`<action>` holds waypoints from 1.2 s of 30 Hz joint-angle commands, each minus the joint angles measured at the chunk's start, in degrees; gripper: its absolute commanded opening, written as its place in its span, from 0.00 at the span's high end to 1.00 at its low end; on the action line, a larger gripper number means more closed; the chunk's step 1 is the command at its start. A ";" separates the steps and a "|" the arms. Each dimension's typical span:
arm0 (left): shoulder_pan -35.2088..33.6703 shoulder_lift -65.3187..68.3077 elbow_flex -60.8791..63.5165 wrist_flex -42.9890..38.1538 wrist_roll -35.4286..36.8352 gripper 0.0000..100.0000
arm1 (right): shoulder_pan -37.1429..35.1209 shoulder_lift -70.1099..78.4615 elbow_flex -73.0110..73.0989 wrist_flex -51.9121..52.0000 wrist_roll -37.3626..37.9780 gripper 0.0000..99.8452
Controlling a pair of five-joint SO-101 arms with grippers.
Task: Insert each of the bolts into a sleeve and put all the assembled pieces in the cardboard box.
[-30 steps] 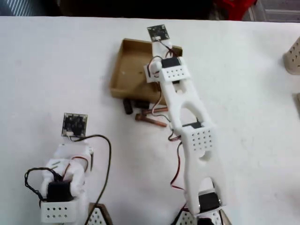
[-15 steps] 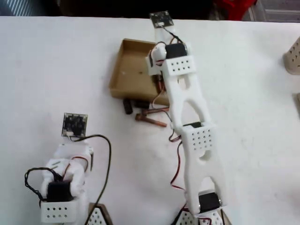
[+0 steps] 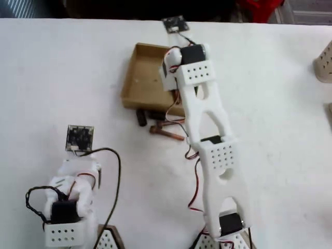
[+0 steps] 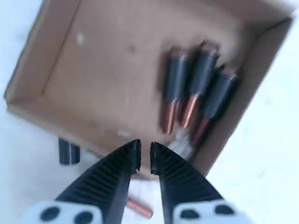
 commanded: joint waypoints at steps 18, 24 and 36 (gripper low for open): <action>-0.92 -0.31 0.00 0.09 -0.53 0.98 | -16.57 -24.75 43.52 -14.90 -0.35 0.98; -0.92 -0.31 0.00 0.09 -0.53 0.98 | -17.10 -24.22 48.97 -27.74 -3.16 0.98; -0.92 -0.31 0.00 0.09 -0.53 0.98 | -16.31 -17.63 45.45 -29.23 -3.08 0.83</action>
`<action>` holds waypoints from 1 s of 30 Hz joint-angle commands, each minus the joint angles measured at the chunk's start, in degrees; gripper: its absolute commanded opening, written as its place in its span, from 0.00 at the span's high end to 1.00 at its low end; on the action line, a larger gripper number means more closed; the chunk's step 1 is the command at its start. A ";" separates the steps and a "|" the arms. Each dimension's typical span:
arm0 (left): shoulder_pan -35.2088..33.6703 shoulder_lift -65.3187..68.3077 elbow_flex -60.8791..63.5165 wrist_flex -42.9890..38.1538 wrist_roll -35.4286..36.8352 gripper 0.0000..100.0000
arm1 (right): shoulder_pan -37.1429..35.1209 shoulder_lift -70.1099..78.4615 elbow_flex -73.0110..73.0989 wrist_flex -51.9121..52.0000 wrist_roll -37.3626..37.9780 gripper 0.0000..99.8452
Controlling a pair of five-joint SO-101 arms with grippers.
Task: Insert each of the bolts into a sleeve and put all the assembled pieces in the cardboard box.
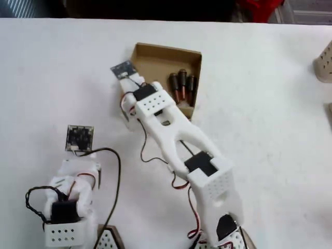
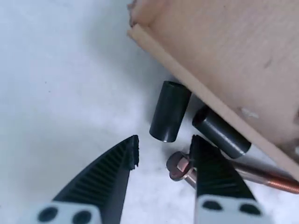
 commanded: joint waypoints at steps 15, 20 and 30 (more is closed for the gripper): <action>-0.84 -0.31 0.00 0.09 -0.53 0.98 | 2.59 17.27 -19.87 -0.40 -0.44 0.88; -0.84 -0.31 0.00 0.09 -0.53 0.98 | 3.82 18.33 -22.68 -0.04 -0.44 0.97; -0.84 -0.40 0.00 0.09 -0.53 0.98 | 3.47 16.75 -33.49 11.03 -0.44 0.88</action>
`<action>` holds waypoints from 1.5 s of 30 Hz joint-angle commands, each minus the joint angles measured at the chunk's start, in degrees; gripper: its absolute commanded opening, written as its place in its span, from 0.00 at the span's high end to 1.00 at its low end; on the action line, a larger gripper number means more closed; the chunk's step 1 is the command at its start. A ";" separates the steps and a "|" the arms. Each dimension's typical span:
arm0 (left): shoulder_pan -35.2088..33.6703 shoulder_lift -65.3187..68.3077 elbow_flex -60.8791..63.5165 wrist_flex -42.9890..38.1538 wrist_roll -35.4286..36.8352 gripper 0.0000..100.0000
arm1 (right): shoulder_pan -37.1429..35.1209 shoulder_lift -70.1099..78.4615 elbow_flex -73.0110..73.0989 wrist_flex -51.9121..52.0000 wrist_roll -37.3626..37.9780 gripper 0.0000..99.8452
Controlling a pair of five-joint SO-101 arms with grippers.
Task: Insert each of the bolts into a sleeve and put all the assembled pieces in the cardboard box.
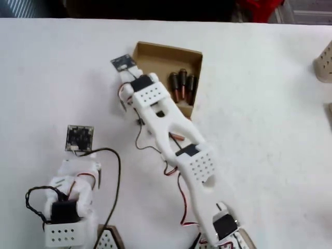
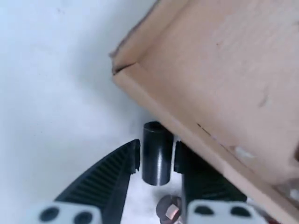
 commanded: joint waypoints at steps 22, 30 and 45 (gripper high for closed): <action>-0.84 -0.40 0.00 0.09 -0.53 0.98 | 1.10 4.35 -6.24 3.91 -0.35 0.98; -0.84 -0.40 0.00 0.00 -0.53 0.98 | 1.19 -6.11 -6.24 16.92 -0.35 0.98; 0.84 -0.40 0.00 -5.63 -0.09 0.98 | 10.24 -30.11 20.66 21.85 2.02 0.98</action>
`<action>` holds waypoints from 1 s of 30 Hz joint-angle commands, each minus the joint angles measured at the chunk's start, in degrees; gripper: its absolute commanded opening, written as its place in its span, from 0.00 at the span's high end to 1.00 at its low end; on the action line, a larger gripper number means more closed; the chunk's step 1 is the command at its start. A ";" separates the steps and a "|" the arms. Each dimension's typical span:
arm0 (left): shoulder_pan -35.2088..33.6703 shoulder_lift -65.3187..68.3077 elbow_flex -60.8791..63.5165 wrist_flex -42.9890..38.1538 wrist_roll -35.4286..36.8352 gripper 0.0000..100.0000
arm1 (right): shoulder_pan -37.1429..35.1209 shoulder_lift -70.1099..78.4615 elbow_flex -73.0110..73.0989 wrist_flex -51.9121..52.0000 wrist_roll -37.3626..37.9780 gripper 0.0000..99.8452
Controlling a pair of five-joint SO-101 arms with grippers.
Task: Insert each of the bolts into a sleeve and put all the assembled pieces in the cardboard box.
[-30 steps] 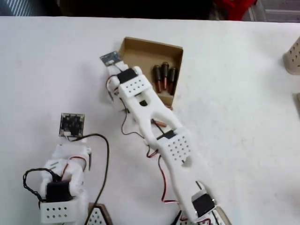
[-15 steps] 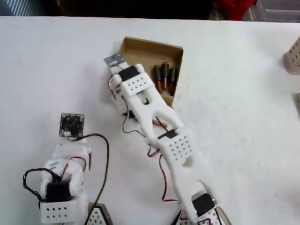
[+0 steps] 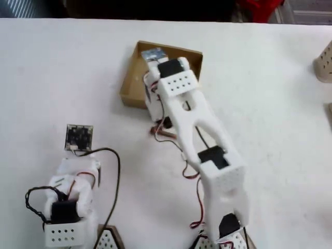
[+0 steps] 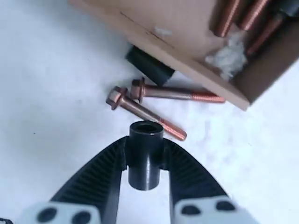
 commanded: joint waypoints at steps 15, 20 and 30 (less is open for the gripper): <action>13.58 -0.31 0.00 -5.45 14.33 0.98 | 10.77 -30.20 45.36 -13.85 14.95 0.98; 16.22 -0.22 0.00 -13.36 20.48 0.98 | 13.85 -39.60 60.13 -24.31 15.82 0.98; 23.60 -0.22 0.00 -17.32 24.18 0.98 | 21.32 -52.97 77.45 -38.11 15.82 0.98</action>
